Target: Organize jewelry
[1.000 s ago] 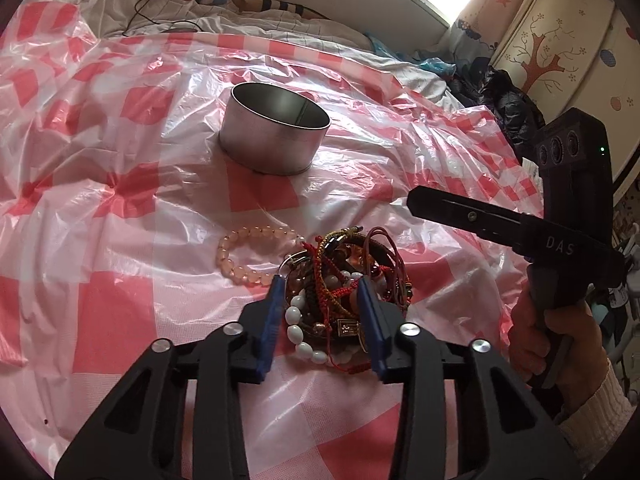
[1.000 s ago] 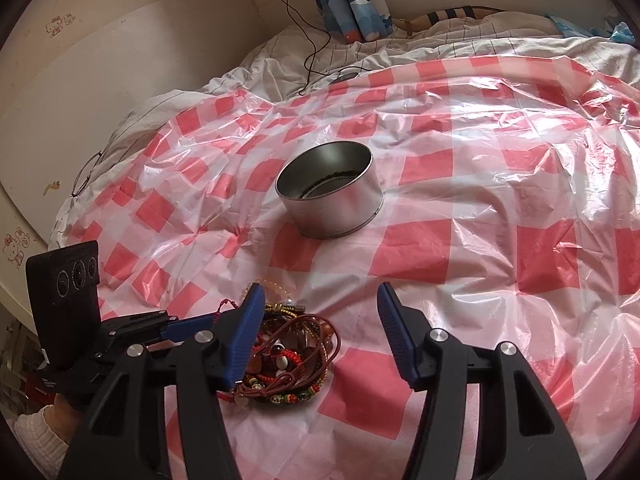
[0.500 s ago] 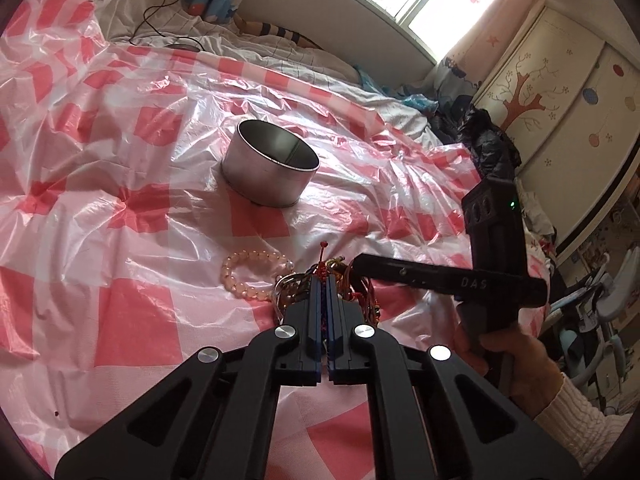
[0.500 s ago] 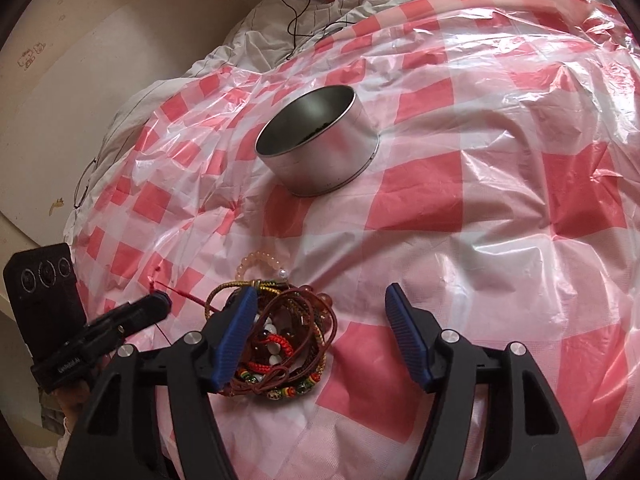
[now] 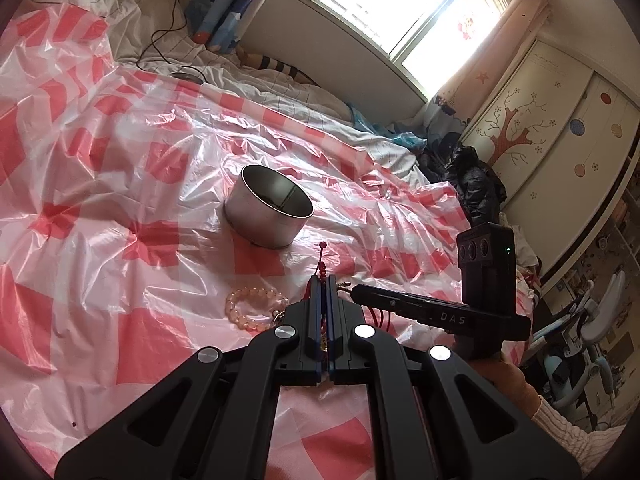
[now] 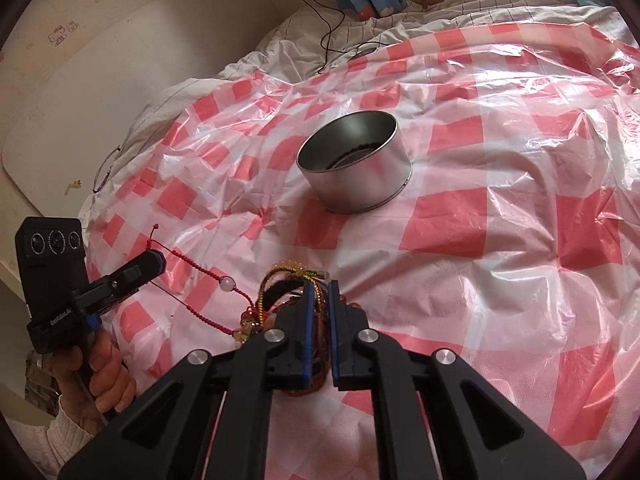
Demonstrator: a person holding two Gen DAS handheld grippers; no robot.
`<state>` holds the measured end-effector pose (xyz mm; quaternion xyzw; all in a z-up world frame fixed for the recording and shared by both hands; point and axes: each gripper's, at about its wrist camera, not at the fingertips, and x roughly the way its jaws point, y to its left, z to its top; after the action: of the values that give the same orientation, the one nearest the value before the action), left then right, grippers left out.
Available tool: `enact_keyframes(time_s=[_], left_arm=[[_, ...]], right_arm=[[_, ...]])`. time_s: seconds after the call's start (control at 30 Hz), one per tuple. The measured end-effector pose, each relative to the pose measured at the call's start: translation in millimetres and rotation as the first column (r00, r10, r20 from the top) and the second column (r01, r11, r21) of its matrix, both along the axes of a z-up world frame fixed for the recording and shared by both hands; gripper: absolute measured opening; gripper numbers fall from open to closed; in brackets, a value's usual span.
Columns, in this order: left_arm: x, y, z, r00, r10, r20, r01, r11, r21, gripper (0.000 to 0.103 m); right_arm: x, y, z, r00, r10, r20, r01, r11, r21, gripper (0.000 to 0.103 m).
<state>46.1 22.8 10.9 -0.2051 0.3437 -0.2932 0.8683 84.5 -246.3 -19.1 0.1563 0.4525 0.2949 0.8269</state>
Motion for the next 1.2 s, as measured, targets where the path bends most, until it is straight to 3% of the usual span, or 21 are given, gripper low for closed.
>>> enact_keyframes(time_s=[0.17, 0.3, 0.43, 0.47, 0.5, 0.57, 0.67, 0.73, 0.77, 0.8, 0.87, 0.97, 1.1, 1.2], left_arm=[[1, -4, -4, 1.0, -0.005, -0.013, 0.006, 1.0, 0.024, 0.002], [1, 1, -3, 1.0, 0.015, -0.004, -0.015, 1.0, 0.009, 0.002], [1, 2, -4, 1.0, 0.016, -0.003, -0.016, 1.0, 0.006, 0.002], [1, 3, -4, 1.0, 0.014, -0.006, -0.014, 1.0, 0.007, 0.002], [1, 2, -5, 1.0, 0.011, -0.008, -0.011, 1.0, 0.007, 0.002], [2, 2, -4, 1.0, 0.01, -0.007, -0.01, 1.0, 0.007, 0.002], [2, 2, -4, 1.0, 0.01, -0.009, -0.01, 1.0, 0.004, 0.002], [2, 3, -4, 1.0, 0.009, -0.01, -0.009, 1.0, 0.003, 0.002], [2, 3, -4, 1.0, 0.009, -0.01, -0.009, 1.0, 0.003, 0.002], [2, 3, -3, 1.0, 0.01, -0.01, -0.01, 1.0, 0.003, 0.002], [2, 3, -4, 1.0, 0.012, -0.01, -0.012, 1.0, 0.001, 0.002], [2, 5, -4, 1.0, 0.018, -0.013, -0.018, 1.0, -0.004, 0.002], [2, 5, -4, 1.0, 0.014, -0.01, -0.014, 1.0, -0.003, 0.002], [1, 4, -3, 1.0, 0.007, 0.001, -0.007, 1.0, -0.001, 0.002]], right_arm=[[3, -2, -9, 0.999, -0.012, -0.051, 0.01, 1.0, -0.026, 0.007], [-1, -7, 0, 1.0, -0.024, -0.012, 0.024, 1.0, 0.005, 0.006], [1, -14, -4, 0.998, -0.018, -0.062, 0.02, 0.999, 0.025, 0.006], [3, -16, -8, 0.995, -0.015, -0.097, 0.018, 0.999, 0.033, 0.01], [2, -17, -10, 0.992, -0.024, -0.124, 0.029, 0.999, 0.033, 0.035], [-1, -19, -11, 0.989, -0.039, -0.143, 0.042, 0.999, 0.017, 0.072], [-5, -19, -10, 0.991, -0.034, -0.127, 0.032, 0.999, -0.015, 0.072], [-6, -15, -15, 0.99, -0.028, -0.137, 0.019, 0.998, -0.064, 0.069], [-8, -12, -16, 0.991, -0.015, -0.135, 0.003, 0.996, -0.085, 0.058], [-10, -9, -18, 0.991, 0.006, -0.137, -0.019, 0.995, -0.096, 0.037], [-15, -7, -19, 0.99, 0.013, -0.138, -0.029, 0.993, -0.116, 0.011], [-24, -13, -9, 0.996, -0.004, -0.086, -0.005, 0.995, -0.101, 0.004], [-28, -24, 6, 0.999, -0.028, -0.028, 0.028, 1.0, 0.001, 0.003], [-36, -24, 34, 0.995, 0.002, 0.101, -0.014, 0.993, 0.121, 0.003]])
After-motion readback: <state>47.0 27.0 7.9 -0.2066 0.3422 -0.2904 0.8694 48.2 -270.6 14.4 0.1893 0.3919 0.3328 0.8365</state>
